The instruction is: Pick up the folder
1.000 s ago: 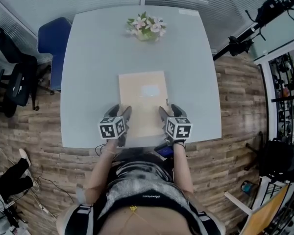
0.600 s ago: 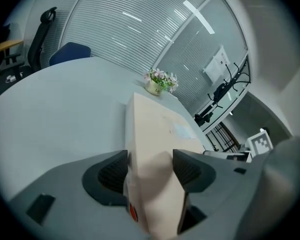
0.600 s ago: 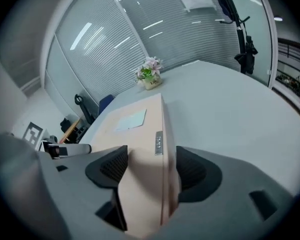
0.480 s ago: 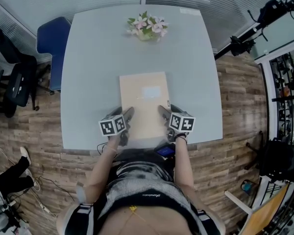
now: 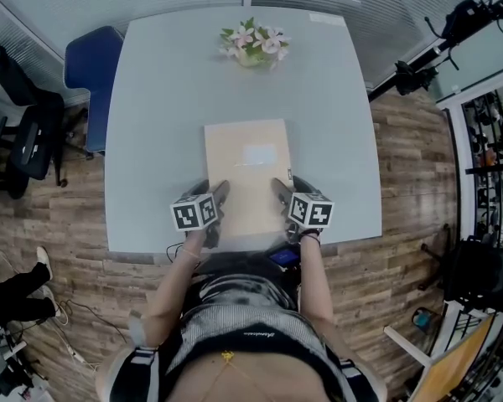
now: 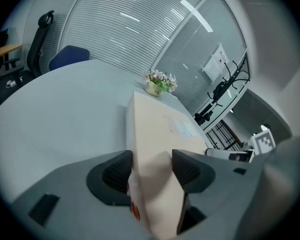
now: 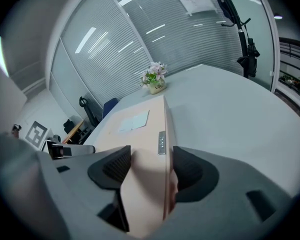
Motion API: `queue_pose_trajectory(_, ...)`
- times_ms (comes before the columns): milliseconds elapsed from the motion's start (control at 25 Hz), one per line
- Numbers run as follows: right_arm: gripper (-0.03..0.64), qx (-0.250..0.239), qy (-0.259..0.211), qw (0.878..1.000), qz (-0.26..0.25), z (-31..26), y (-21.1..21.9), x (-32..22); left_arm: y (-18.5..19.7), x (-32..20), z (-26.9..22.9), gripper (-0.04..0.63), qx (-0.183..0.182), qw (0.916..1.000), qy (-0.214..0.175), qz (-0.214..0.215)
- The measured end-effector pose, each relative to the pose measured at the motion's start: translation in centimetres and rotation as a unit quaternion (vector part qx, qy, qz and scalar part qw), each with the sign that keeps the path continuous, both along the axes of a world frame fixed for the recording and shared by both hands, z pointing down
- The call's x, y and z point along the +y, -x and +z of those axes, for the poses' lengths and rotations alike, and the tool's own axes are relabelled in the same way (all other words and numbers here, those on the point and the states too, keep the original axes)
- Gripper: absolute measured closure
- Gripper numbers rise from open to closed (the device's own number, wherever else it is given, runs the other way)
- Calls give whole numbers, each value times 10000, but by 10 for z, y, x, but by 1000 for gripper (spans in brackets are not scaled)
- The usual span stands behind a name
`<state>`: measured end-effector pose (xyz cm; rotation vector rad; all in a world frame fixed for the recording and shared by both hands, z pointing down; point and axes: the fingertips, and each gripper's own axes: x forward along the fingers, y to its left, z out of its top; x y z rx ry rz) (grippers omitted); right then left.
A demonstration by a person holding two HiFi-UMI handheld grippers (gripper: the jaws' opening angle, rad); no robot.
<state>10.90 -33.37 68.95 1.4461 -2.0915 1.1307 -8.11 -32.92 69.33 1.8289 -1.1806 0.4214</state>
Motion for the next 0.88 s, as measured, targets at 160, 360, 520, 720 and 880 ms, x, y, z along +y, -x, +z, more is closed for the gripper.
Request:
queue_pose_trajectory(160, 353, -15, -204, 9998, 33, -18, 2, 1, 1, -1, -20, 347, -42, 9997, -236, 20)
queue_pose_trajectory(360, 354, -47, -528, 9985, 170, -49, 3, -1, 1, -9, -53, 347, -115, 9976, -675, 73)
queue_pose_trajectory(520, 356, 15, -823, 9965, 174, -76, 2, -3, 5, -13, -85, 347, -190, 9949, -989, 1)
queue_pose_trajectory(720, 356, 160, -1177, 9929, 94, -106, 2, -3, 6, -11, -114, 347, -199, 9913, -1293, -113)
queue_pose_trajectory(880, 356, 144, -1367, 9905, 103, -128, 1, 1, 4, -7, -136, 348, -235, 9878, -1533, -134)
